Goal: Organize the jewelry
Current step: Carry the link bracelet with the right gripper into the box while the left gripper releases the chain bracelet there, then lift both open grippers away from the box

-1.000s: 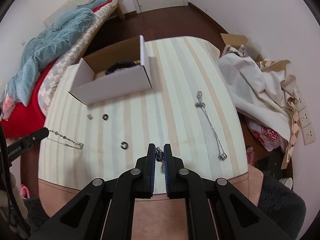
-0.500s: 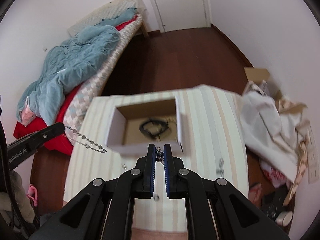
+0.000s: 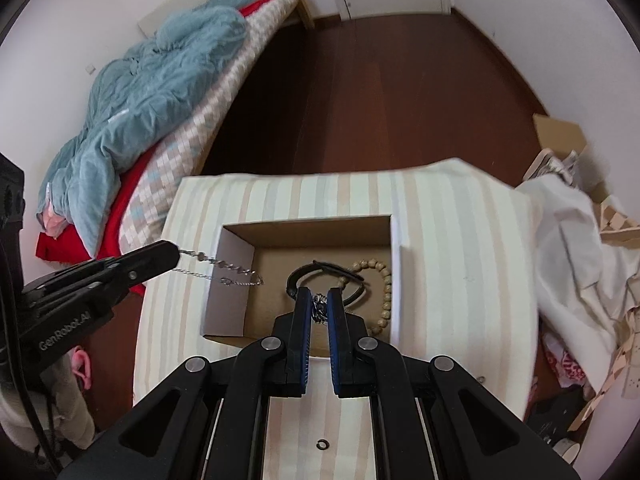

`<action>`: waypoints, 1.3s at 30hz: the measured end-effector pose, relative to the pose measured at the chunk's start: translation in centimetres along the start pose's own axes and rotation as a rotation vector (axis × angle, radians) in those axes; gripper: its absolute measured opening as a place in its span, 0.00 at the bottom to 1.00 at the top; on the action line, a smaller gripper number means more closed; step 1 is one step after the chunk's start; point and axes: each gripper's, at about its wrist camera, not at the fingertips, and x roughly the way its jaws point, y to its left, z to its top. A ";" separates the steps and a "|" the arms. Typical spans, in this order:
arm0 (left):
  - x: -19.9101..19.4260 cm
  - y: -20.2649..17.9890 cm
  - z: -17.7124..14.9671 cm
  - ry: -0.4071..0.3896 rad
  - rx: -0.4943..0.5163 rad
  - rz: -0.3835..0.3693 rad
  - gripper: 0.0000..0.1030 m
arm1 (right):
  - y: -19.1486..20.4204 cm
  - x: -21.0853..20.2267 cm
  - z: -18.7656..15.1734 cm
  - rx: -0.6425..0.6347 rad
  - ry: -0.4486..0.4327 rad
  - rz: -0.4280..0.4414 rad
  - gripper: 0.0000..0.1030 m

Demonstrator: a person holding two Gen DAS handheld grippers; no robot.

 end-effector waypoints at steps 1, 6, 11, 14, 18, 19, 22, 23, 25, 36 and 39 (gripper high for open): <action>0.4 0.2 0.0 0.008 -0.003 -0.003 0.00 | -0.1 0.7 0.1 0.006 0.020 0.016 0.08; 2.0 0.9 0.2 0.036 -0.021 -0.014 0.00 | 0.3 2.4 0.6 -0.001 0.062 0.033 0.08; 2.3 1.0 1.0 0.040 -0.034 0.040 0.13 | 0.0 4.6 2.1 -0.031 0.130 -0.038 0.09; 1.9 1.1 1.2 0.006 -0.036 0.102 0.55 | -0.5 4.6 2.6 -0.040 0.114 -0.102 0.37; 0.8 1.3 0.8 -0.055 -0.029 0.199 0.76 | -1.1 3.2 2.4 -0.047 0.055 -0.191 0.60; 0.5 1.4 0.5 -0.068 -0.028 0.231 0.78 | -1.1 2.8 2.1 -0.056 0.038 -0.243 0.62; -0.1 1.6 -0.2 -0.102 -0.023 0.294 0.94 | -1.4 2.1 1.2 -0.056 0.011 -0.304 0.92; -0.2 1.6 -0.6 -0.108 -0.021 0.313 0.97 | -1.4 2.0 0.9 -0.055 0.006 -0.316 0.97; -0.3 1.6 -1.7 -0.112 -0.022 0.329 0.98 | -1.4 1.8 0.0 -0.058 -0.008 -0.343 0.97; -1.5 0.1 -5.3 -0.119 -0.030 0.365 0.99 | -0.9 0.8 -3.5 -0.020 -0.032 -0.331 1.00; -2.7 -0.4 -5.7 -0.132 -0.027 0.365 0.99 | -0.6 -0.8 -4.1 -0.016 -0.054 -0.334 1.00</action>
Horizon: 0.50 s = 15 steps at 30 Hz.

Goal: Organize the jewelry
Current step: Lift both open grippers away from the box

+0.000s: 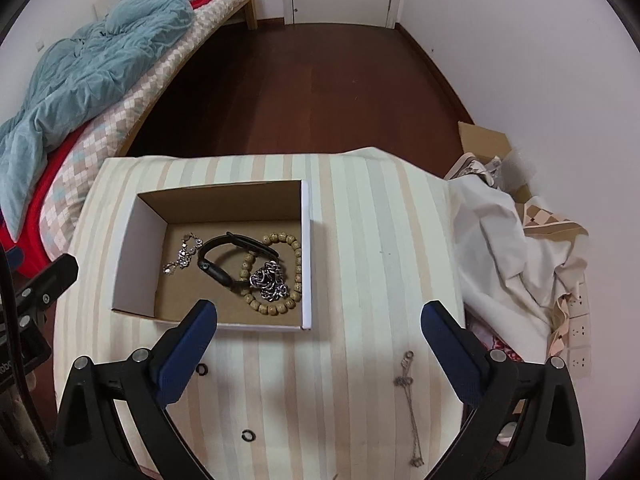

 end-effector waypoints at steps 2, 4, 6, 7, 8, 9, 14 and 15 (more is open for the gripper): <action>-1.0 0.0 -0.3 -0.009 -0.001 0.005 0.99 | -0.1 -1.0 -0.2 0.003 -0.011 0.003 1.00; -2.6 0.0 -0.7 -0.030 -0.003 0.008 0.99 | -0.1 -2.6 -0.5 0.005 -0.031 0.005 1.00; -3.8 0.0 -1.2 -0.047 -0.003 0.015 0.99 | -0.1 -4.1 -0.8 -0.001 -0.053 -0.001 1.00; -4.7 0.0 -1.5 -0.057 -0.006 0.022 0.99 | 0.0 -5.1 -1.1 -0.005 -0.068 -0.004 1.00; -5.4 0.1 -1.7 -0.063 -0.009 0.021 0.99 | 0.0 -6.1 -1.5 -0.008 -0.083 -0.005 1.00; -6.1 0.2 -1.9 -0.069 -0.013 0.017 0.99 | 0.1 -6.8 -1.6 -0.011 -0.091 -0.005 1.00; -9.8 0.4 -2.9 -0.108 -0.017 0.011 0.99 | 0.2 -11.3 -3.2 -0.016 -0.149 0.000 1.00; -10.7 0.4 -3.1 -0.120 -0.014 0.012 0.99 | 0.2 -12.1 -3.5 -0.015 -0.160 -0.001 1.00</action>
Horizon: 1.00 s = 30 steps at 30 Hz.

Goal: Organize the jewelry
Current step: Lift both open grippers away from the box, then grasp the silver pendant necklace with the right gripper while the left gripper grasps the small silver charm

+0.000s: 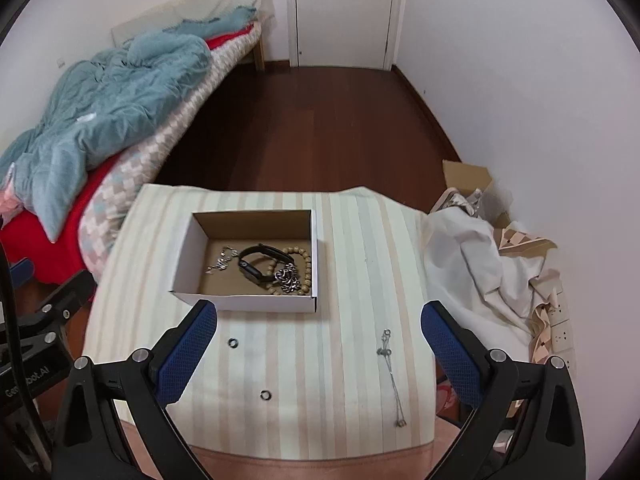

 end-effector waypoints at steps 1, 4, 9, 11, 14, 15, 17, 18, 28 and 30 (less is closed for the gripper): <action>-1.0 0.0 -0.1 -0.013 0.004 -0.002 0.99 | 0.1 -1.3 -0.3 -0.003 -0.018 -0.004 1.00; -3.5 0.0 -0.3 -0.040 0.008 -0.007 0.99 | 0.0 -4.2 -0.8 0.005 -0.059 -0.005 1.00; -6.9 0.2 -0.7 -0.076 0.013 0.010 0.99 | -0.3 -8.6 -1.5 0.024 -0.117 0.007 1.00; -8.0 0.4 -1.0 -0.090 0.002 0.019 0.99 | -0.5 -9.9 -1.7 0.031 -0.129 0.017 1.00; -8.8 0.7 -1.5 -0.106 -0.010 0.050 0.99 | -0.9 -11.2 -2.4 0.046 -0.128 0.050 1.00; -8.7 0.8 -1.9 -0.107 -0.014 0.056 0.99 | -1.1 -11.2 -2.7 0.051 -0.125 0.062 1.00; -8.0 0.9 -2.7 -0.094 -0.021 0.064 0.99 | -1.9 -10.5 -3.7 0.071 -0.106 0.076 1.00; -7.2 0.8 -3.2 -0.081 -0.019 0.085 0.99 | -2.3 -9.7 -4.2 0.082 -0.087 0.070 1.00; 3.3 1.4 -8.1 0.113 -0.011 0.236 0.99 | -9.1 4.7 -11.3 0.298 0.163 0.099 0.56; 5.1 1.5 -8.4 0.141 -0.013 0.258 0.99 | -10.7 7.1 -11.6 0.343 0.177 0.105 0.56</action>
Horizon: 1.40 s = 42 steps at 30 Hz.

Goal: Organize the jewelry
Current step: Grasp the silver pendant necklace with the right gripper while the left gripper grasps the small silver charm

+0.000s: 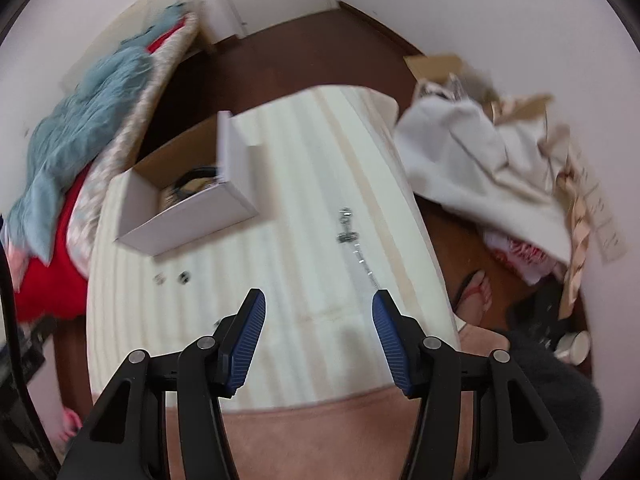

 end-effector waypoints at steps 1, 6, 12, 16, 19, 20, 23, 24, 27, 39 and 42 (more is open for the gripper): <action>1.2 -0.2 0.1 0.021 -0.002 0.003 0.99 | -0.5 1.0 0.5 0.005 0.007 -0.007 0.56; 5.0 -1.5 0.6 0.086 0.002 -0.007 0.99 | -1.3 6.1 2.6 -0.007 0.044 -0.030 0.56; 8.2 -2.8 1.1 0.136 0.024 -0.042 0.99 | 0.6 11.3 4.3 -0.134 0.094 -0.172 0.28; 9.9 -3.5 1.2 0.182 0.021 -0.119 0.99 | 1.6 11.7 4.0 -0.179 0.048 -0.209 0.07; 10.6 -4.8 1.3 0.199 0.026 -0.180 0.99 | 1.3 11.6 4.2 -0.154 0.040 -0.189 0.07; 10.8 -5.2 1.4 0.206 0.028 -0.196 0.99 | 1.1 11.7 4.3 -0.147 0.039 -0.183 0.07; 11.5 -6.8 1.6 0.223 0.046 -0.261 0.97 | 0.8 11.5 4.2 -0.141 0.039 -0.179 0.07; 11.6 -7.3 1.6 0.227 0.050 -0.274 0.94 | 0.8 11.6 4.2 -0.142 0.038 -0.180 0.07; 12.4 -8.3 1.5 0.256 0.052 -0.312 0.67 | 0.7 11.7 4.4 -0.142 0.041 -0.181 0.07; 11.6 -9.5 1.2 0.218 0.075 -0.334 0.06 | 1.4 11.3 3.7 -0.139 0.036 -0.184 0.06; 11.0 -8.9 1.3 0.215 0.077 -0.336 0.06 | 1.6 10.6 3.8 -0.136 0.027 -0.170 0.06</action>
